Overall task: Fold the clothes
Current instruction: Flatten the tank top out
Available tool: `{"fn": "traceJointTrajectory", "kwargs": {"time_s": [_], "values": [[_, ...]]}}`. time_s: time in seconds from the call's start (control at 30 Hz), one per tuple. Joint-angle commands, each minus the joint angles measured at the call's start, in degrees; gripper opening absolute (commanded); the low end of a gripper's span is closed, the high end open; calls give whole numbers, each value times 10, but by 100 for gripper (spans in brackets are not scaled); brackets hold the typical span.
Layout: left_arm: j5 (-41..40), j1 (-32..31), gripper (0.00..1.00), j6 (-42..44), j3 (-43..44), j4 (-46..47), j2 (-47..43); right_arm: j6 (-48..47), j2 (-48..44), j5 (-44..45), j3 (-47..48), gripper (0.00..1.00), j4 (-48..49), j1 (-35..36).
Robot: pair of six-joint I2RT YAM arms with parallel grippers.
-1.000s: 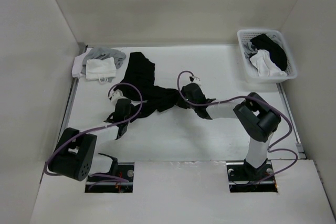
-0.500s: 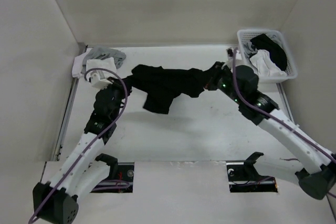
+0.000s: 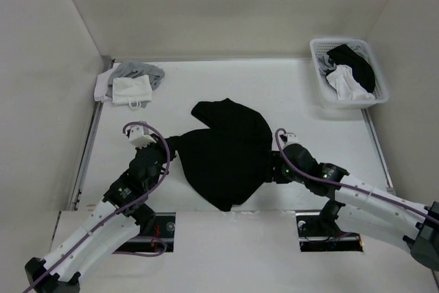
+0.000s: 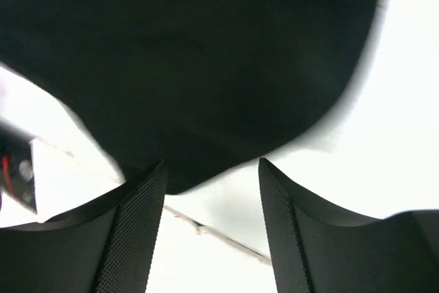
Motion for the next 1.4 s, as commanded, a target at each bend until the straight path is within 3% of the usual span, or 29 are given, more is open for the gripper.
{"fn": "traceJointTrajectory", "kwargs": {"time_s": [0.0,0.13,0.27,0.37,0.6,0.77,0.9,1.1,1.13,1.23,1.27,1.37], "values": [[-52,-17,3,-25,-7,-44,-13,73,-28,41,-11,58,30,10],[-61,-23,3,-28,-4,-37,2,125,-15,41,-35,55,38,61],[-59,-17,3,-31,-9,-6,24,157,54,60,-41,60,87,107],[-55,-18,3,-29,-14,21,38,134,107,61,-23,58,130,62],[-38,-12,4,-19,-20,65,50,48,240,39,44,38,181,-93],[-16,-11,4,-18,-44,92,58,10,379,-18,126,6,239,-195],[-7,-9,7,-6,-64,80,34,7,483,-42,231,0,274,-252],[-3,-18,19,2,-74,15,-13,-2,613,-53,467,0,269,-318],[-1,-18,23,-1,-74,11,-19,-7,621,-48,494,6,267,-321],[0,-29,35,-5,-77,17,-24,-18,609,-35,508,39,270,-324],[1,-33,37,-5,-79,23,-21,-24,592,-32,493,46,268,-322],[-5,-47,40,-14,-86,32,8,-42,505,-22,381,49,275,-307]]}}
